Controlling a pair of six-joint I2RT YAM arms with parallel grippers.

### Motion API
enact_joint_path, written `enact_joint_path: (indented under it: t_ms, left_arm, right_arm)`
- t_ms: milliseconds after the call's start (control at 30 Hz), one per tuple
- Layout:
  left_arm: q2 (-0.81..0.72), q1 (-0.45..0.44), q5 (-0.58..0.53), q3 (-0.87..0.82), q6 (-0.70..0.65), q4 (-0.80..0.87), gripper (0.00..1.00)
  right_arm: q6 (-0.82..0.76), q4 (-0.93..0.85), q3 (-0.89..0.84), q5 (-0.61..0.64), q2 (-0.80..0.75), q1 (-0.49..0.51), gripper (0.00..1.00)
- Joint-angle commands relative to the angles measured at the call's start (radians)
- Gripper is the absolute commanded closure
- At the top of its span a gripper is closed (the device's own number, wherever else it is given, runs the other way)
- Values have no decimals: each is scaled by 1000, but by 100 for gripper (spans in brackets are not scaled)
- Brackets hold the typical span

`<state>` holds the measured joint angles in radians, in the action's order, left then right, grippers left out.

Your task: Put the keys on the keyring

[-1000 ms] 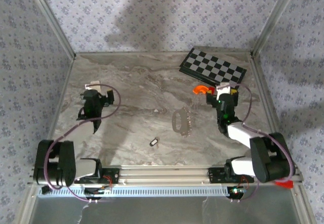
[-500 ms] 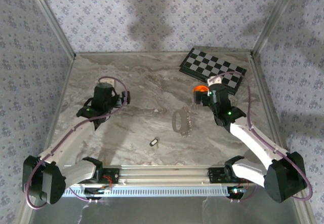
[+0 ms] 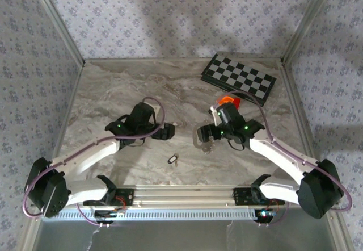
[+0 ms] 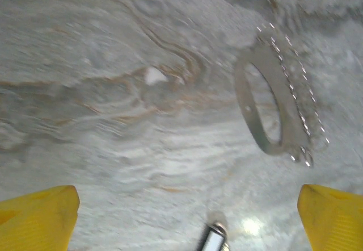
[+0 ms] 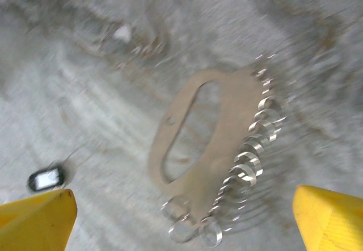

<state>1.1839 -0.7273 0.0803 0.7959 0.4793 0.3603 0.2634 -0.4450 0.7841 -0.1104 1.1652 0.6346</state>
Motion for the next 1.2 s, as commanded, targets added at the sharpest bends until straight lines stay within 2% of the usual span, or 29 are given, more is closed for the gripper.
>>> enact_joint_path:
  t_ms: [0,267,533,667,867,1167]
  left_arm:
    - [-7,-56,17,-26,51,22,7]
    - [-34,-128,13,-115,131,-80,27]
    - [45,-156,14,-111,136,-122,46]
    - [74,-183,-27,-94,146,-109,54]
    - [48,-190,-68,-106,176,-106,59]
    - [-82,-96,-53,-184,209,-143,56]
  right_arm:
    - [32,-53,-8,-112,-15,22,0]
    - [96,28,-131,-206,-68,11,4]
    - [164,112,-243,-261,-134,-23,7]
    - [153,113,-253,-264,-166,-43,8]
    - [99,145,-218,-290,-154,-7,12]
    - [58,145,-64,-140,84,181,25]
